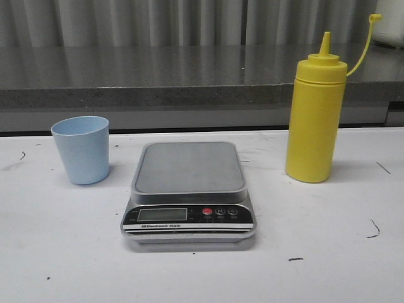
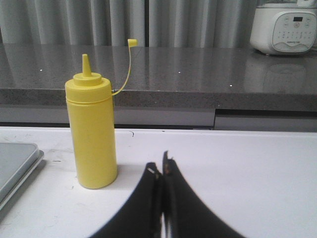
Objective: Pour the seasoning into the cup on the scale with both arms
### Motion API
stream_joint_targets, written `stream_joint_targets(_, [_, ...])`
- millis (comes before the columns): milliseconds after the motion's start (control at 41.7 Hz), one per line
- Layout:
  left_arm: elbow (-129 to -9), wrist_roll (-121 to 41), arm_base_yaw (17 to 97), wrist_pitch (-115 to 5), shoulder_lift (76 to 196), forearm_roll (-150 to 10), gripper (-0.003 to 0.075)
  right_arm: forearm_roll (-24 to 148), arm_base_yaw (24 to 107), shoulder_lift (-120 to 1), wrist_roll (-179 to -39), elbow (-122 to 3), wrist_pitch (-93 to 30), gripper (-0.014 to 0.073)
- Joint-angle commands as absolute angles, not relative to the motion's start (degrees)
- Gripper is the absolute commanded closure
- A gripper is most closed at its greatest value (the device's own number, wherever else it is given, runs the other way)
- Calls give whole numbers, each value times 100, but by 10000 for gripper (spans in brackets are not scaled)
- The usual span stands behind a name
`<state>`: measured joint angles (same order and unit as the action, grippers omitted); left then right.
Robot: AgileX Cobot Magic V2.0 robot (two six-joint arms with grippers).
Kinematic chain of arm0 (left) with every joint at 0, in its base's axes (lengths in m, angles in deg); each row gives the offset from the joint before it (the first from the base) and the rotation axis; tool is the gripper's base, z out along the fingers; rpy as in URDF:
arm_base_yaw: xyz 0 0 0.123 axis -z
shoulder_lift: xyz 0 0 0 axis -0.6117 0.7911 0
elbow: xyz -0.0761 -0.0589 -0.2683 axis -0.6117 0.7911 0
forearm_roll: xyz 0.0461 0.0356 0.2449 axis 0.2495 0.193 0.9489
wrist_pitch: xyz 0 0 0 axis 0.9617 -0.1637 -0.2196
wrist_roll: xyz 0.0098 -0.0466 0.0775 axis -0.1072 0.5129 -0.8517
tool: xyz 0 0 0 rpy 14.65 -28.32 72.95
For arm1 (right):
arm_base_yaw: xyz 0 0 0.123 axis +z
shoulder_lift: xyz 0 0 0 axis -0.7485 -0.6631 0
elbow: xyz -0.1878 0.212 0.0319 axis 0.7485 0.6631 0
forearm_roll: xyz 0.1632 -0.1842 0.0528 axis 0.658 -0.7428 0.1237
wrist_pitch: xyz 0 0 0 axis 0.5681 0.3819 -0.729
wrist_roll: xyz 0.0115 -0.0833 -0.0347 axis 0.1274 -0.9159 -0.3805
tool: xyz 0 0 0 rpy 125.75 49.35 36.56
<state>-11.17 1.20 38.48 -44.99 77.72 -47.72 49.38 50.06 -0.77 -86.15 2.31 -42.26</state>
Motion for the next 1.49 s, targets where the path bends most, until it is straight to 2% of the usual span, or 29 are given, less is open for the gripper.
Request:
stream_joint_targets(0, [-983, 152, 3850, -4031, 7682, -4819, 740, 4968, 4982, 19, -8637, 192, -4689, 661])
stream_joint_targets(672, [-983, 152, 3850, -4019, 7682, -4819, 740, 4968, 4982, 19, -8637, 192, -4689, 661])
stream_joint_targets(792, [-983, 152, 3850, -3557, 7682, -4819, 740, 4968, 4982, 19, -8637, 192, -4732, 661])
stream_joint_targets(936, [-1388, 162, 3850, -3502, 7693, -4819, 740, 4955, 4988, 14, -8637, -257, -4204, 661])
stream_joint_targets(1176, [-3035, 162, 3850, -4726, 8081, -4819, 740, 4727, 4988, -200, -8752, -1660, -3270, 661])
stream_joint_targets(1465, [-5143, 162, 3850, -6929, 9380, -4819, 740, 4727, 4988, -1530, -8752, -3346, -1772, 661])
